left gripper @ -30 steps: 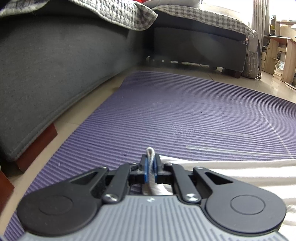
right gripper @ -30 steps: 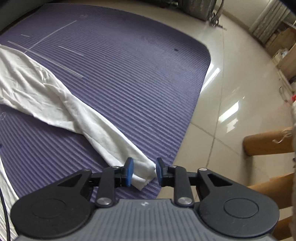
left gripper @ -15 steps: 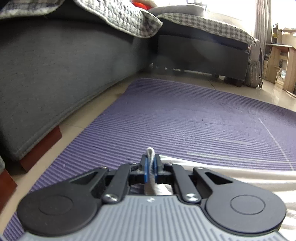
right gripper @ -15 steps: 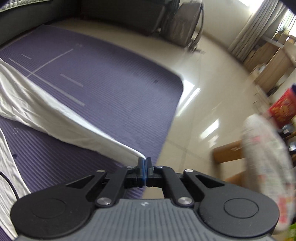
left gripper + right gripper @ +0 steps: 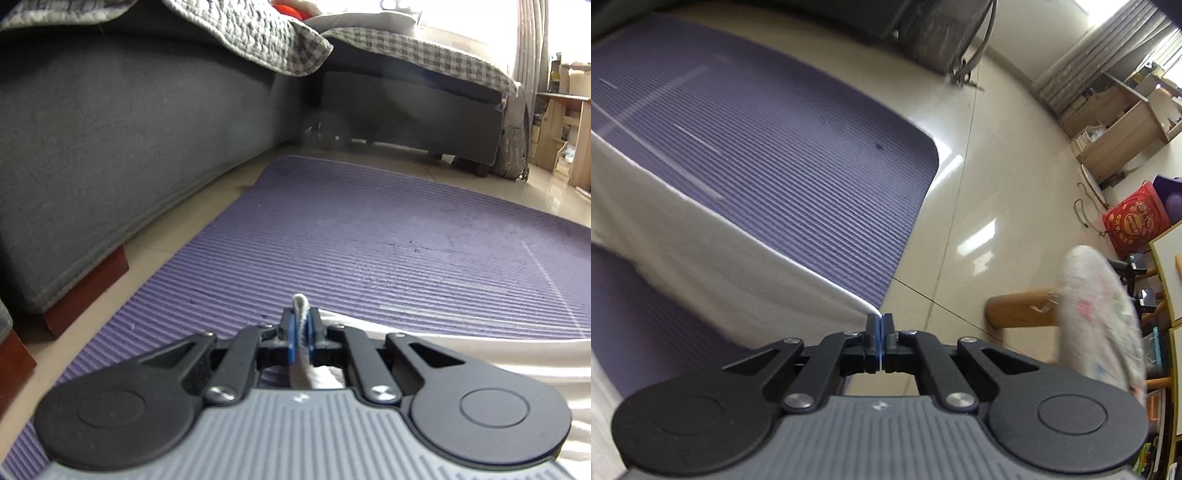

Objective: Fold clothes

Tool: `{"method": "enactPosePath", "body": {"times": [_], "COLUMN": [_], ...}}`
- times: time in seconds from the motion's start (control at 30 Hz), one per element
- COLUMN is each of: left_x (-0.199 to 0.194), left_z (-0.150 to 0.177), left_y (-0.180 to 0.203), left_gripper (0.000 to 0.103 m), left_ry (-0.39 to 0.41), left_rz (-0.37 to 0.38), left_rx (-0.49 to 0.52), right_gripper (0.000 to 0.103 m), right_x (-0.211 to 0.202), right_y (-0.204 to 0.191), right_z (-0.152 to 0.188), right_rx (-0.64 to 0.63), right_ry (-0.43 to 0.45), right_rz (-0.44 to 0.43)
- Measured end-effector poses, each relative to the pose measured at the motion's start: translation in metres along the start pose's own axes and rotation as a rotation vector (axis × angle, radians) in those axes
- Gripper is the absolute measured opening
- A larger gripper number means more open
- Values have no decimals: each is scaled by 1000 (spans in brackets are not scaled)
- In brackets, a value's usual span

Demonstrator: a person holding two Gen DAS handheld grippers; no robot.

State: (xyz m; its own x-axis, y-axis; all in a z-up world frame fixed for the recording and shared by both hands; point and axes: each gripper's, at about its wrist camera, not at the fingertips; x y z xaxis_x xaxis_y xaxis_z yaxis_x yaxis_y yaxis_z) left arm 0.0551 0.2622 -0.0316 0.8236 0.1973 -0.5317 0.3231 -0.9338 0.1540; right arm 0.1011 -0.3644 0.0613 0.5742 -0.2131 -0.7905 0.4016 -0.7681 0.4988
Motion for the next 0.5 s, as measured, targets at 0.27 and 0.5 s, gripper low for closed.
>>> {"method": "enactPosePath", "body": {"times": [0.27,0.5], "left_x": [8,6], "left_z": [-5,-3], "left_y": [2,1], "left_gripper": [7,8], "left_ry": [-8,5], "left_rz": [-2,1], "left_rx": [36,36], "right_gripper": [0,0], "right_x": [54,79], "right_y": [-7,-2], "right_z": [-26,-45], "right_rx": [42,52], "right_ry": [4,-15], "right_rz": [59,144]}}
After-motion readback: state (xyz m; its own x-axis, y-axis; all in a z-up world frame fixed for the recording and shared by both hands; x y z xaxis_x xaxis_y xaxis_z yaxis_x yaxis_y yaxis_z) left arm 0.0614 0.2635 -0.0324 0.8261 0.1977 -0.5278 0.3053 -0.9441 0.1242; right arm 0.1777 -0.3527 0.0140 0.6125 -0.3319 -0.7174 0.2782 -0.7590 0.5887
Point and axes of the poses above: each gripper's, at about its wrist camera, not at the fingertips, and x roughly the way its jaws point, y to its right, z to its underside, and after that the axes turned 8 degrees about -x, right-handed
